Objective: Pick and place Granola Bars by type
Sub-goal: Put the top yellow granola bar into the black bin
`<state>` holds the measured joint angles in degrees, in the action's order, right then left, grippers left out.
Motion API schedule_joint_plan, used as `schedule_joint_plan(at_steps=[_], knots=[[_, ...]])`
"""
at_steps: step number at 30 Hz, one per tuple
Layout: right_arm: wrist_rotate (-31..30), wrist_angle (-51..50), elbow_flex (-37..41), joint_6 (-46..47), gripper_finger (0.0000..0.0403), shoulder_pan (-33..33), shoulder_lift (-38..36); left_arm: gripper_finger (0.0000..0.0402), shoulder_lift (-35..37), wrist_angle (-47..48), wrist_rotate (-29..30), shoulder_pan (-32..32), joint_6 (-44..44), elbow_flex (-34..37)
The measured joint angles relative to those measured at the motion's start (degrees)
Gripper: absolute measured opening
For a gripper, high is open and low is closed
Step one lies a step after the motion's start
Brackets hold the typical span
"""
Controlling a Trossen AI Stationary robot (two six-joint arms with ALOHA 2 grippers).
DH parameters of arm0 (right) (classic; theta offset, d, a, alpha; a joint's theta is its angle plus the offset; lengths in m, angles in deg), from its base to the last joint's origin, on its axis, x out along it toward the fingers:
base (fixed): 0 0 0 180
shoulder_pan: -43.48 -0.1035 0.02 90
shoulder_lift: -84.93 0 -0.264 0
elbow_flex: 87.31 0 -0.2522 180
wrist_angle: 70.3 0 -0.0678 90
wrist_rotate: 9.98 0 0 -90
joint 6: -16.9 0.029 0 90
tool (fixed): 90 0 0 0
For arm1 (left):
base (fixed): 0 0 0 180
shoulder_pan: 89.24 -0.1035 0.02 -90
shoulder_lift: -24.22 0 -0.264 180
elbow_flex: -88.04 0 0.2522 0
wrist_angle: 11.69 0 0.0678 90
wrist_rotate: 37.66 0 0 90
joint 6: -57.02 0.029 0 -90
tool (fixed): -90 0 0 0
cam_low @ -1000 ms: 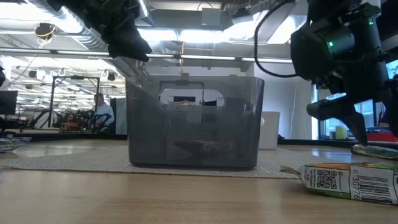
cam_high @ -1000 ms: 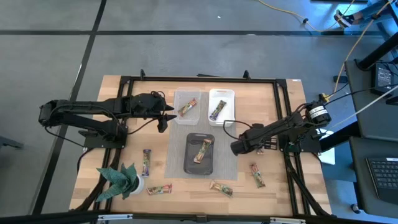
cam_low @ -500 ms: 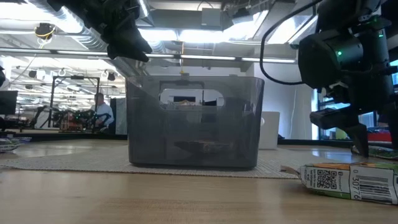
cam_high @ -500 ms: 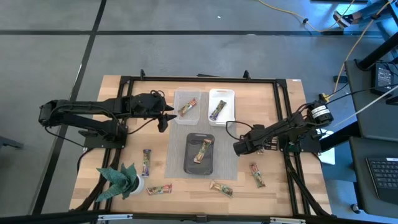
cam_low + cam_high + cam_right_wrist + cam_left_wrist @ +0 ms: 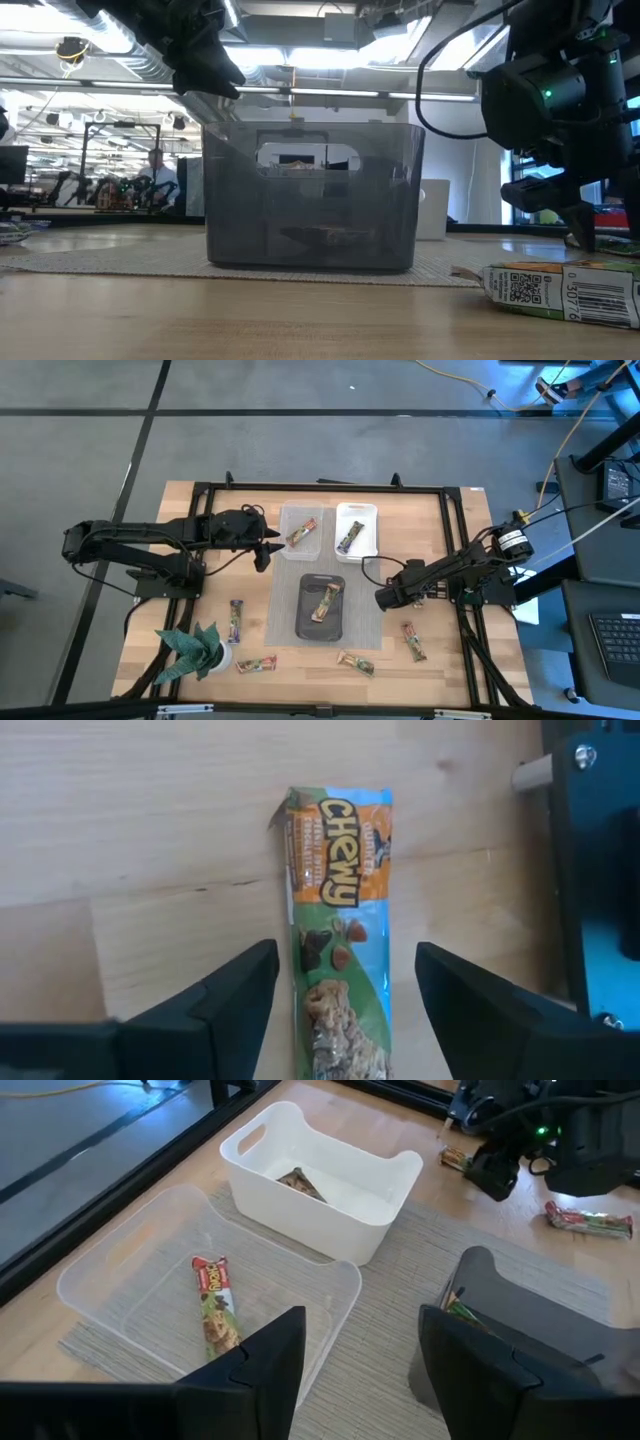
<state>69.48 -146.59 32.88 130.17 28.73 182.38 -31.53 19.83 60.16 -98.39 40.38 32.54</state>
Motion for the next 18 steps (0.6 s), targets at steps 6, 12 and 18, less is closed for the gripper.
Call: schedule_joint_plan(at_steps=[6,12,18], knots=[[-0.80,2.28,0.13,-5.63,0.0245,0.02,-0.09,0.0189,0.00,0.00,0.01,-0.01,-0.72,0.00],[-1.13,4.30,0.17,-5.84,0.0226,-0.09,-0.09,0.0187,0.00,0.00,0.01,-0.02,-0.78,0.00],[-1.41,7.21,0.09,-5.66,0.0181,-0.96,-0.13,0.0189,0.00,0.00,0.01,-0.01,-0.78,0.00]])
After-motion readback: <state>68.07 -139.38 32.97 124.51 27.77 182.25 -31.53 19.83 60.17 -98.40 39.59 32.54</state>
